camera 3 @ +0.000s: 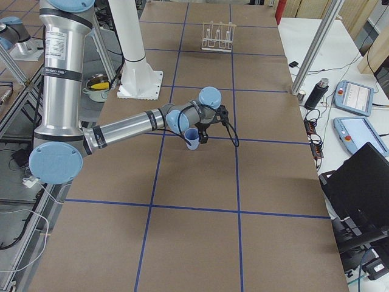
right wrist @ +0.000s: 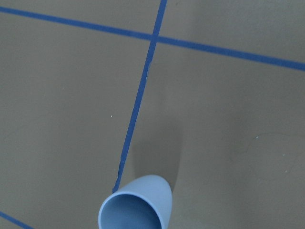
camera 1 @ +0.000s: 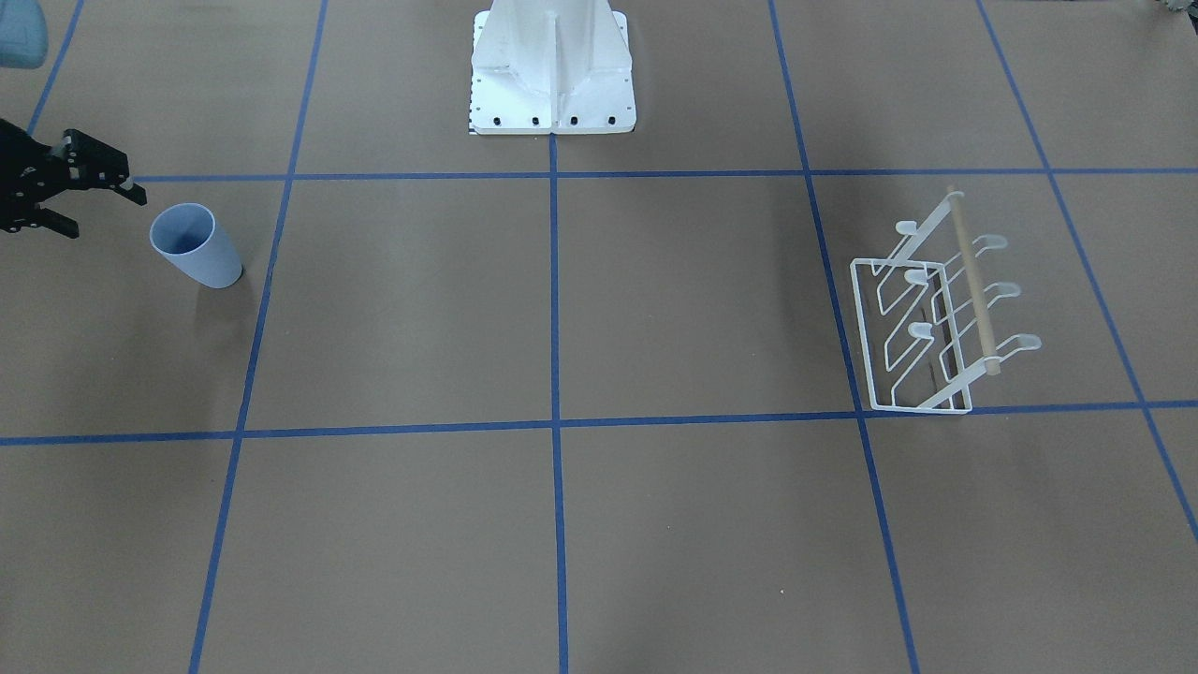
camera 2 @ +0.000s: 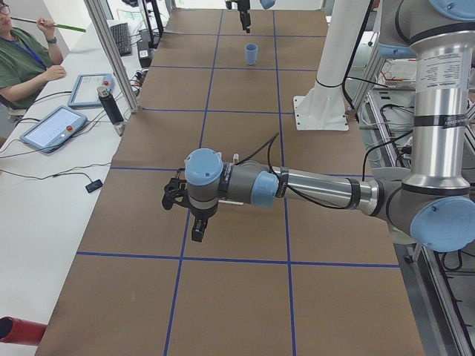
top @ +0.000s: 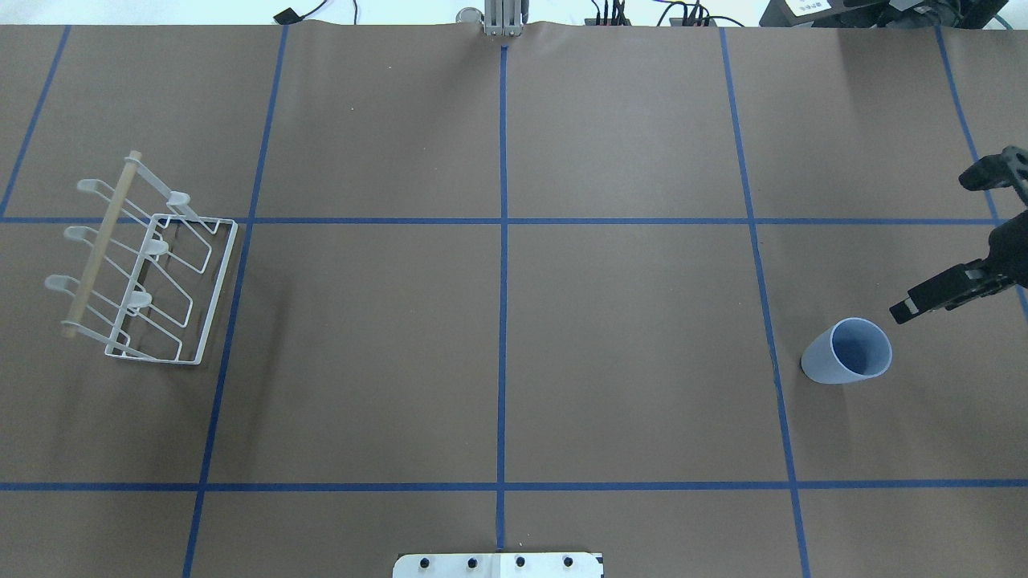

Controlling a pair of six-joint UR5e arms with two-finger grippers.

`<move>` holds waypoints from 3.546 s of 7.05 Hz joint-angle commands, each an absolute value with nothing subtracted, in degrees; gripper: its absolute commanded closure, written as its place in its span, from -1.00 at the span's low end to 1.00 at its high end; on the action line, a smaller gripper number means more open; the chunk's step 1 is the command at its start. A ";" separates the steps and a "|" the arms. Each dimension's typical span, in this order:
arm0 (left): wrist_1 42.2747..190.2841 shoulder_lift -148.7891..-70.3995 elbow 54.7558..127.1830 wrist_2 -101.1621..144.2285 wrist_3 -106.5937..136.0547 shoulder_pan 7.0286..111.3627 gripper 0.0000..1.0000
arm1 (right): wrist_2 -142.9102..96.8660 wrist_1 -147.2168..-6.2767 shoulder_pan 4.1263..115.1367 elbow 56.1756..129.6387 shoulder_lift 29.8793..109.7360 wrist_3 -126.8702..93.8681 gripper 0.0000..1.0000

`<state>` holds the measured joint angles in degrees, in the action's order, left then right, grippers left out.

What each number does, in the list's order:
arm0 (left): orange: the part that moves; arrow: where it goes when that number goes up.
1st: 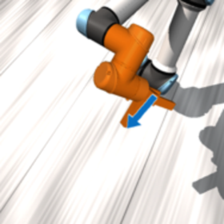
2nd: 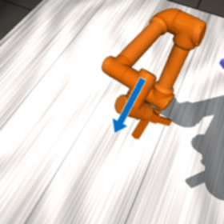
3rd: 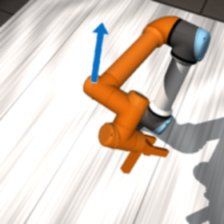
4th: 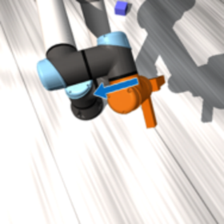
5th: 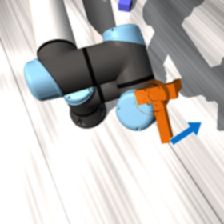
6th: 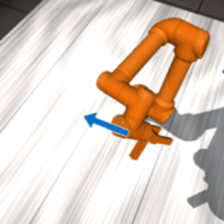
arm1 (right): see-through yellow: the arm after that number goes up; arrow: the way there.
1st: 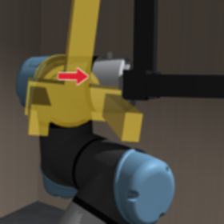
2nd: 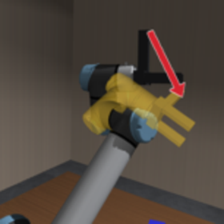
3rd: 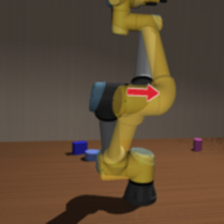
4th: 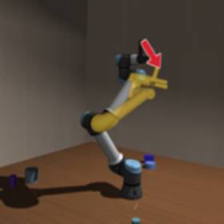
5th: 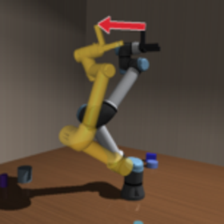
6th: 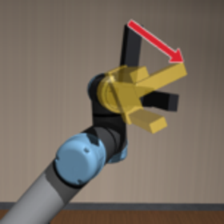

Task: Hang cup on cup holder
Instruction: 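Lower the right gripper into the light blue cup and grip its rim, then lift the cup and tip it sideways with the right gripper while the left arm approaches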

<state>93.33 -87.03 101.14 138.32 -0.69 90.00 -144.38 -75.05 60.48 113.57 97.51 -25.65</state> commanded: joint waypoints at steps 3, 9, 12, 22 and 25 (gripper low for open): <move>93.34 -87.28 101.07 138.43 -0.70 90.00 -0.97 | -141.33 -72.33 54.93 111.37 98.44 -28.65 -1.00; 93.34 -87.28 100.81 138.43 -0.70 90.00 -0.97 | -137.37 -72.33 54.76 107.58 97.21 -28.65 -0.98; 93.34 -87.19 100.81 138.43 -0.79 90.00 -0.97 | -137.46 -72.33 53.62 105.64 95.63 -28.56 -0.91; 93.51 -90.42 101.34 138.43 2.26 89.13 -0.97 | -141.24 -60.11 53.70 110.48 93.45 -37.27 1.00; 113.89 -91.84 100.46 138.08 32.38 80.02 -0.97 | -137.66 -41.71 53.27 108.72 82.20 -68.30 1.00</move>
<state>103.46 -91.54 101.01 138.25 17.97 83.97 -139.71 -48.68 53.52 109.30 86.03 -57.32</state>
